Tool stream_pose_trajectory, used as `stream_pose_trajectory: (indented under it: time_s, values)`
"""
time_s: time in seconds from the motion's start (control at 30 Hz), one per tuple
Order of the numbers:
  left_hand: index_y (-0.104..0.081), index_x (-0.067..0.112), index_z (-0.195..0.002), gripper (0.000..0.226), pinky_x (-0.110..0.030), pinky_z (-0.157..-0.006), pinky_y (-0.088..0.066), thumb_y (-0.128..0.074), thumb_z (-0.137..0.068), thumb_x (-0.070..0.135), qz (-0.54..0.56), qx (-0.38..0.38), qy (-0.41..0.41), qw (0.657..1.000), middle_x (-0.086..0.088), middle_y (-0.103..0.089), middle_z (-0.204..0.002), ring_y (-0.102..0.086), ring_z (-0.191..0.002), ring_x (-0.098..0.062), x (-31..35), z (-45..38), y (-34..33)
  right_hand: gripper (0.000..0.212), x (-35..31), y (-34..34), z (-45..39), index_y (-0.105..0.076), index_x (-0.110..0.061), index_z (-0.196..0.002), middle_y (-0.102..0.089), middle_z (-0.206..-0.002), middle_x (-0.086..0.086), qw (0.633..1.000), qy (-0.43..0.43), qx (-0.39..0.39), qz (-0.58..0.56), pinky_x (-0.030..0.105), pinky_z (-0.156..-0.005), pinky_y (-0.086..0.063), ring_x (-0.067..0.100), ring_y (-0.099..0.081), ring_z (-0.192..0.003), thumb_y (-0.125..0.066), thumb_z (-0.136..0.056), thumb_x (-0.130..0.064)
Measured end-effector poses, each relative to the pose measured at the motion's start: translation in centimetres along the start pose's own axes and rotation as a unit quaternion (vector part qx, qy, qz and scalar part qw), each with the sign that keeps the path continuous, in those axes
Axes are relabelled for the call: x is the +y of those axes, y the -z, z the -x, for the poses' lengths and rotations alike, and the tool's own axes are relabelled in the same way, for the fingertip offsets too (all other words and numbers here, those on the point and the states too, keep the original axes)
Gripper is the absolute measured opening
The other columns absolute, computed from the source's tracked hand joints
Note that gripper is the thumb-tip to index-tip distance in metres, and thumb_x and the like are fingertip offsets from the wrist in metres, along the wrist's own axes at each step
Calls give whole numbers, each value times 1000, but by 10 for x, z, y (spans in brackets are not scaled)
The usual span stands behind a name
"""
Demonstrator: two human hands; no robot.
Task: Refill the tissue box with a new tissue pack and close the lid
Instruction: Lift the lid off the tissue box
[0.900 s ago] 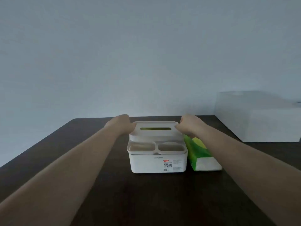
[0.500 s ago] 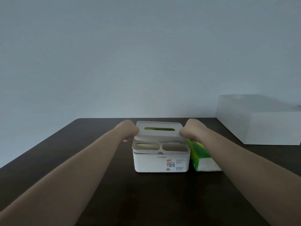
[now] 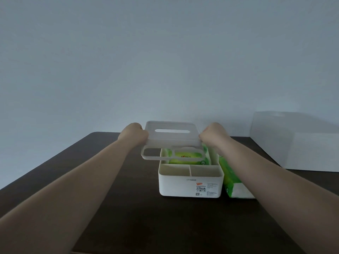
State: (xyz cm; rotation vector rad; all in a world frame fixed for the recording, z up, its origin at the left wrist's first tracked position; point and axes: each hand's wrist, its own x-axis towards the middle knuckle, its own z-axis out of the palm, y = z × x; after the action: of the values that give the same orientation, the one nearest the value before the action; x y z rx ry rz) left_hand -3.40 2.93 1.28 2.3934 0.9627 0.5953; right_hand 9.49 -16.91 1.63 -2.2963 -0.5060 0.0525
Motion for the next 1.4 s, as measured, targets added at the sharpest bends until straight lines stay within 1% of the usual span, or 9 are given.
stream_pose_trajectory:
  time_s: [0.07, 0.2, 0.37, 0.6, 0.73, 0.87, 1.03, 1.17, 1.4]
  values:
    - [-53, 10, -77, 12, -28, -58, -34, -46, -85, 15, 5, 15, 12, 1000, -6, -52, -75, -45, -71, -27, -13, -1, 6, 13, -9, -11, 2, -59, -1, -72, -55, -72, 12, 1000, 14, -1, -7, 26, -56, -39, 27, -55, -66, -52, -83, -3]
    - [-54, 8, -77, 15, -28, -55, -33, -46, -86, 16, -13, 27, 31, 999, -7, -54, -76, -47, -71, -28, -41, -5, 15, 24, -29, -33, 5, -71, 3, -98, -70, -97, 17, 999, 32, -3, -20, 31, -76, -51, 33, -65, -93, -52, -84, -3]
    - [-46, 10, -64, 22, -27, -53, -31, -47, -85, 13, -9, 35, 70, 997, -3, -47, -64, -45, -64, -25, -84, -11, 27, 13, -60, -62, 13, -55, -4, -75, -45, -61, 5, 997, 70, -31, 11, 26, -54, -34, 27, -48, -69, -47, -84, -1]
    - [-55, 6, -68, 20, -28, -60, -38, -46, -86, 9, -26, 12, 121, 992, -7, -52, -66, -51, -71, -29, -139, -18, 33, 30, -94, -110, 21, -42, -8, -63, -46, -67, 5, 990, 86, -88, 72, 28, -51, -35, 20, -46, -61, -45, -92, -6]
    - [-60, 4, -80, 19, -27, -54, -38, -45, -88, 12, -52, -8, 134, 990, -7, -57, -73, -54, -72, -27, -166, -20, 27, 18, -103, -139, 29, -60, 0, -91, -54, -83, 9, 979, 102, -118, 135, 31, -69, -42, 27, -57, -83, -45, -93, -9]
    - [-57, 7, -72, 19, -25, -50, -38, -45, -86, 12, -67, -27, 147, 987, -6, -58, -68, -54, -63, -24, -186, -19, 18, 29, -101, -169, 33, -47, -4, -62, -46, -62, 6, 963, 82, -159, 201, 29, -63, -40, 19, -45, -55, -46, -91, -7]
    - [-48, 9, -65, 21, -24, -49, -33, -45, -86, 11, -71, -37, 160, 984, -3, -49, -63, -45, -58, -20, -200, -18, 10, 31, -97, -190, 34, -43, -6, -58, -44, -61, 6, 945, 64, -207, 243, 25, -52, -34, 18, -39, -51, -42, -89, -2]
    - [-44, 9, -61, 32, -25, -49, -32, -46, -90, 21, -65, -28, 167, 983, -4, -46, -62, -43, -57, -19, -204, -18, 6, 27, -95, -195, 32, -43, -7, -62, -45, -64, 5, 943, 70, -204, 252, 29, -67, -40, 17, -41, -53, -43, -89, -4]
    - [-39, 12, -62, 28, -24, -49, -31, -46, -88, 17, -124, 4, 169, 978, -1, -45, -63, -40, -54, -18, -186, -15, 6, 27, -102, -184, 34, -45, -7, -59, -45, -60, 6, 929, 83, -220, 285, 25, -48, -33, 19, -41, -50, -45, -86, -3]
